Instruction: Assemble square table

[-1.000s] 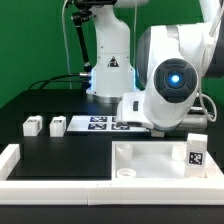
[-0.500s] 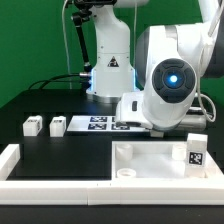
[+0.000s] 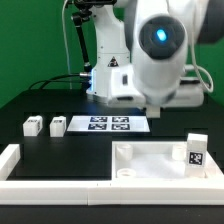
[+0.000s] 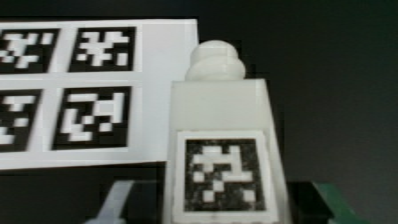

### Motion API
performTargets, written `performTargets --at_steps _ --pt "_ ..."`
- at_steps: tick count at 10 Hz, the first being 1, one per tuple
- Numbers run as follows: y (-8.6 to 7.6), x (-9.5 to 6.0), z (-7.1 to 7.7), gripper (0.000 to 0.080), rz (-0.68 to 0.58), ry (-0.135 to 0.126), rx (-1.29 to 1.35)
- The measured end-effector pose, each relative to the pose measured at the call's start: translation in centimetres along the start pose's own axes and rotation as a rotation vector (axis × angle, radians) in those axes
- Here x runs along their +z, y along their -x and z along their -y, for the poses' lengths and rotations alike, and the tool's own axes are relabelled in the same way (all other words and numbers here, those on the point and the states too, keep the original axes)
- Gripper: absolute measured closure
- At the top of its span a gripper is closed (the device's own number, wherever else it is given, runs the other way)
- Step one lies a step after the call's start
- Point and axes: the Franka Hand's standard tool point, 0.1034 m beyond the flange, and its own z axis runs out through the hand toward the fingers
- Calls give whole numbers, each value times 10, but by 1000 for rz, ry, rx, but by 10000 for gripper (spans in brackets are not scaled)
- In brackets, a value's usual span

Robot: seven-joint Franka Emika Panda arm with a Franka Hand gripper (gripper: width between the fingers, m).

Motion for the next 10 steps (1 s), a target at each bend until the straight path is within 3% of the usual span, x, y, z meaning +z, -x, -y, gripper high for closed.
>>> performTargets --at_steps 2,5,6,8,10 --pt "-3 -13 -1 509 -146 2 -9" --pt "-8 -18 -2 509 -320 -3 -16" --pt "-12 -30 -4 509 -350 -7 -20" --pt "-17 -80 -11 509 -481 -21 -54" --pt "-21 -106 -15 509 -635 -10 -60"
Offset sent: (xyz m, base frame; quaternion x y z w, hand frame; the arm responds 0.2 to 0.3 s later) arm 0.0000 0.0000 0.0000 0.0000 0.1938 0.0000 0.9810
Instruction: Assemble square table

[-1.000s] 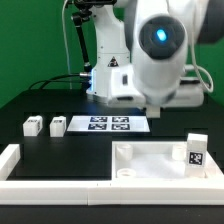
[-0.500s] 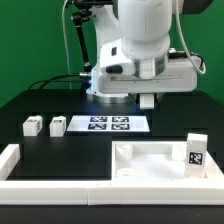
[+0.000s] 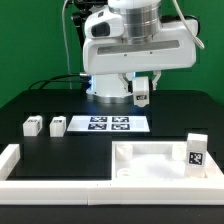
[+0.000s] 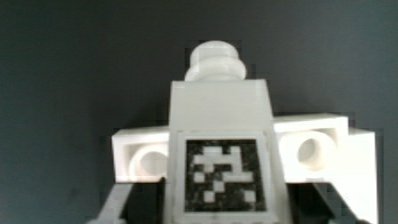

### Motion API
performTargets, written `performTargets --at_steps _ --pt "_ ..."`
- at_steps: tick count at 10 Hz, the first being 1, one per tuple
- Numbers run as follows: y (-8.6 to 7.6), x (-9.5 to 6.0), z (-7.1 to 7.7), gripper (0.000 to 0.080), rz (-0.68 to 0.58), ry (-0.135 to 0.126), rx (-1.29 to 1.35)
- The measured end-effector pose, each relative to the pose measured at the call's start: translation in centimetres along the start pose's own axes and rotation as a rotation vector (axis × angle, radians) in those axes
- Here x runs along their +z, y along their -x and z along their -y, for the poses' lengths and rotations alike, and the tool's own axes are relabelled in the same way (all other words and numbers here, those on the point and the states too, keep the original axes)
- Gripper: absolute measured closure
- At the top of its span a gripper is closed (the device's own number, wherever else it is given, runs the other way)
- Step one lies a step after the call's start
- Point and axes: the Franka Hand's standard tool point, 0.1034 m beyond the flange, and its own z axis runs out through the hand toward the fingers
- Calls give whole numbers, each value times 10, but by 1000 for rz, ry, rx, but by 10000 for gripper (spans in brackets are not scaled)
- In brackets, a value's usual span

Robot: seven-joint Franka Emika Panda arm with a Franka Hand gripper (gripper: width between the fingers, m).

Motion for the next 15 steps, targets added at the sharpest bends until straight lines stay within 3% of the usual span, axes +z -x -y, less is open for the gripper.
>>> performTargets --at_steps 1,4,5,6,7,9,10,13,15 --pt "3 5 0 509 -42 3 -1" --pt "-9 2 -5 509 -321 27 -5" --pt "-16 3 -9 509 -344 38 -23" --pt "-42 -9 -12 509 -423 52 -30" --pt "-69 -26 -13 509 -543 89 -80" --pt "-74 -36 -16 509 -666 95 -59" --pt "-73 -35 -20 509 -743 116 -66" --pt "-72 -30 -22 509 -744 121 -66" --pt "-82 -13 -31 509 -734 139 -60"
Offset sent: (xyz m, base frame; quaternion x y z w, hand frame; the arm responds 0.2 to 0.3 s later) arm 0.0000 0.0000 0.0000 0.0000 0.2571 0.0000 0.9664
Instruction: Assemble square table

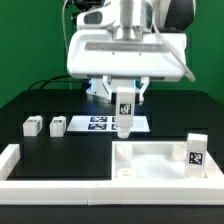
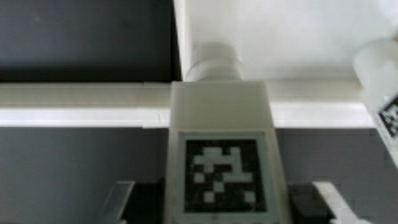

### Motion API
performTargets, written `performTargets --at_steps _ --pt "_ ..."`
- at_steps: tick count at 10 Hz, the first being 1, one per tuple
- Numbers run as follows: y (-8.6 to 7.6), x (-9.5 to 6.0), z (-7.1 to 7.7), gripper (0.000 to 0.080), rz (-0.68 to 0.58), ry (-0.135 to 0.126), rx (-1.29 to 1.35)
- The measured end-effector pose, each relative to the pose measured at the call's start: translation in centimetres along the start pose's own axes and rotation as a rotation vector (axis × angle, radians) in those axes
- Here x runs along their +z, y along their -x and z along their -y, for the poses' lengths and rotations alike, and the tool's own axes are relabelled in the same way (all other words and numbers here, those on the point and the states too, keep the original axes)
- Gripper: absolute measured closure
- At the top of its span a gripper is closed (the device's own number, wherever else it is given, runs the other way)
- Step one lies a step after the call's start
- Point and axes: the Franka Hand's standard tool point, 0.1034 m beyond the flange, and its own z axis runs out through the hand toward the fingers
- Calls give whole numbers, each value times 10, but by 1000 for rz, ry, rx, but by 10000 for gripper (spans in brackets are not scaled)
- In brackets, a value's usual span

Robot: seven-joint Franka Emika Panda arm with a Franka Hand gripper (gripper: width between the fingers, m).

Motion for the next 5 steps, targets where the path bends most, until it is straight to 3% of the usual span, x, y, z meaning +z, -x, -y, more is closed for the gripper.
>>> performTargets --at_steps 2,3,5 --pt "-18 26 -18 509 35 11 -36" --pt "-29 31 -19 509 37 3 -23" --pt "-30 33 -13 509 36 -2 -26"
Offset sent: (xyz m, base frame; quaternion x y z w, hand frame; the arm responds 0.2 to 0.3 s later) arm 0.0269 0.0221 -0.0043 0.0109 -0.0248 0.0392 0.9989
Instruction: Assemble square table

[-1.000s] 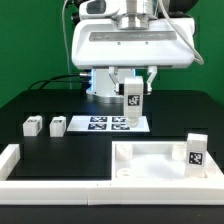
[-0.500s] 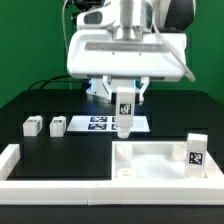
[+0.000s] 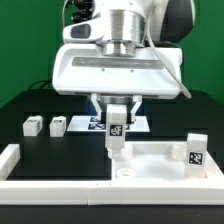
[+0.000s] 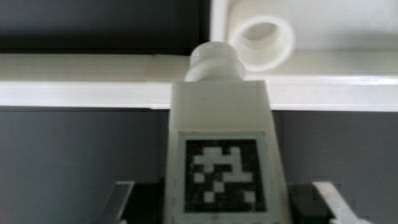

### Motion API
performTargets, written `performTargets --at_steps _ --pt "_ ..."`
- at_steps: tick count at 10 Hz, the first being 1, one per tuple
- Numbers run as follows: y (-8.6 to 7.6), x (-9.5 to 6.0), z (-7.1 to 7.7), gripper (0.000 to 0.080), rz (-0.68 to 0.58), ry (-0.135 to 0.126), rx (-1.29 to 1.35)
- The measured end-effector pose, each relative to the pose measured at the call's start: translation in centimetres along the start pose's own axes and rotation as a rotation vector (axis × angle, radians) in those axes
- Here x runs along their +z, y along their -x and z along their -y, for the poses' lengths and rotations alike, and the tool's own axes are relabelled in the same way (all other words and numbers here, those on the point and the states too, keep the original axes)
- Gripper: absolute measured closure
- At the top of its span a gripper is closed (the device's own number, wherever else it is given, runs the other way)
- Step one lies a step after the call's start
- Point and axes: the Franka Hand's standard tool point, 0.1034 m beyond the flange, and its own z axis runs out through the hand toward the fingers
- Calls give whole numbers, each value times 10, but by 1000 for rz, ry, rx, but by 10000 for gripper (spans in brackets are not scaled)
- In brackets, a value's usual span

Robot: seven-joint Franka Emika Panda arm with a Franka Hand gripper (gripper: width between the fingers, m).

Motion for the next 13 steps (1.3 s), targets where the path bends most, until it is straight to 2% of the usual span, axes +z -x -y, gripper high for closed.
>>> performTargets --at_steps 3,4,5,7,10,13 --pt "1 0 -2 509 0 2 -5" --pt "5 1 -13 509 -8 12 -33" --pt "7 6 -12 509 -3 8 -24" --pt "4 17 0 509 -15 3 -37" --pt "6 21 9 509 -11 -3 -49" --pt "3 24 12 509 -46 3 -55"
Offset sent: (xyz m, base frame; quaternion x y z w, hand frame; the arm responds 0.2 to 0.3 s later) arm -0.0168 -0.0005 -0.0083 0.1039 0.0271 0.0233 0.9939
